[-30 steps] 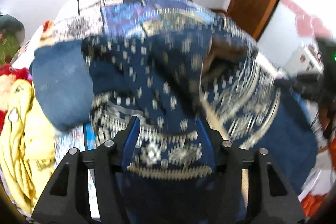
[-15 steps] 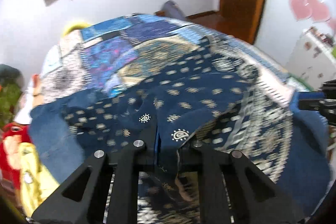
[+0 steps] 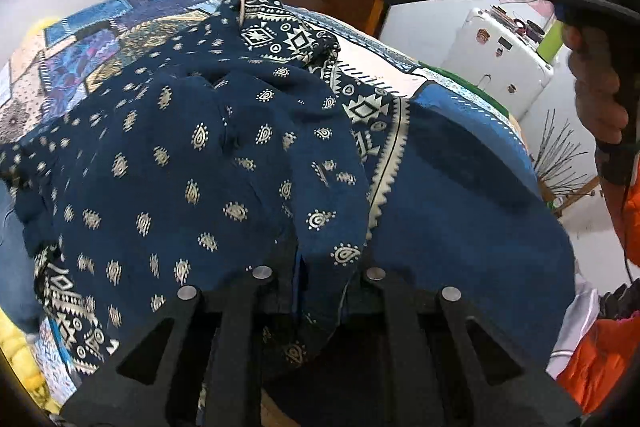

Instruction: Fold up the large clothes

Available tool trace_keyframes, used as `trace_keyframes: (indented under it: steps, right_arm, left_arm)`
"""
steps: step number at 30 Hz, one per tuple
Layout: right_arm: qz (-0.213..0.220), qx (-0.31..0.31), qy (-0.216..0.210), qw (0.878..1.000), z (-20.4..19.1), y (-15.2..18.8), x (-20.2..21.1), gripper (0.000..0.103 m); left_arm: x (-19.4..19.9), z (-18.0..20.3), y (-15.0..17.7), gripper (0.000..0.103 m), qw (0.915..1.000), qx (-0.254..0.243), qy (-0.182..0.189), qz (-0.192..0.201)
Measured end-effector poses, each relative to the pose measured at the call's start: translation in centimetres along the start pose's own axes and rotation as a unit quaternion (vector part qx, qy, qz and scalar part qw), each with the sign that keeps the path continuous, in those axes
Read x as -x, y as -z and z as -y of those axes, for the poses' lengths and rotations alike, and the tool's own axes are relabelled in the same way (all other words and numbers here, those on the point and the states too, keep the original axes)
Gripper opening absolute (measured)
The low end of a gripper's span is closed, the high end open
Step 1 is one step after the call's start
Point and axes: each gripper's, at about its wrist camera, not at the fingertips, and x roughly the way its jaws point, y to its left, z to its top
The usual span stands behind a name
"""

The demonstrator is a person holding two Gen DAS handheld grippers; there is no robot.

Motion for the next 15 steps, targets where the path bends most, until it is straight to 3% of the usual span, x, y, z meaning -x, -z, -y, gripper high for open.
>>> trace_keyframes:
  steps: [3, 5, 6, 10, 15]
  right_arm:
    - [-0.016, 0.018, -0.015, 1.000, -2.2, -0.1, -2.0, 0.009]
    - [-0.033, 0.033, -0.023, 0.999, -3.7, 0.0, -3.8, 0.009]
    - [-0.041, 0.038, -0.027, 0.998, -4.2, 0.1, -4.6, 0.009]
    - [-0.087, 0.058, -0.039, 0.994, -6.2, 1.1, -8.5, 0.009]
    - [-0.150, 0.079, -0.009, 0.985, -6.4, 3.3, -12.8, 0.009]
  left_arm:
    - [0.8, -0.5, 0.3, 0.022, 0.9998, 0.020, 0.004, -0.009]
    - [1.7, -1.1, 0.8, 0.054, 0.9992, 0.037, -0.001, -0.017]
    - [2.1, -1.2, 1.1, 0.058, 0.9989, 0.043, -0.007, -0.015]
    - [4.1, -2.8, 2.0, 0.060, 0.9979, 0.058, -0.027, -0.006]
    - [6.5, -5.7, 2.6, 0.060, 0.9939, 0.092, -0.057, 0.020]
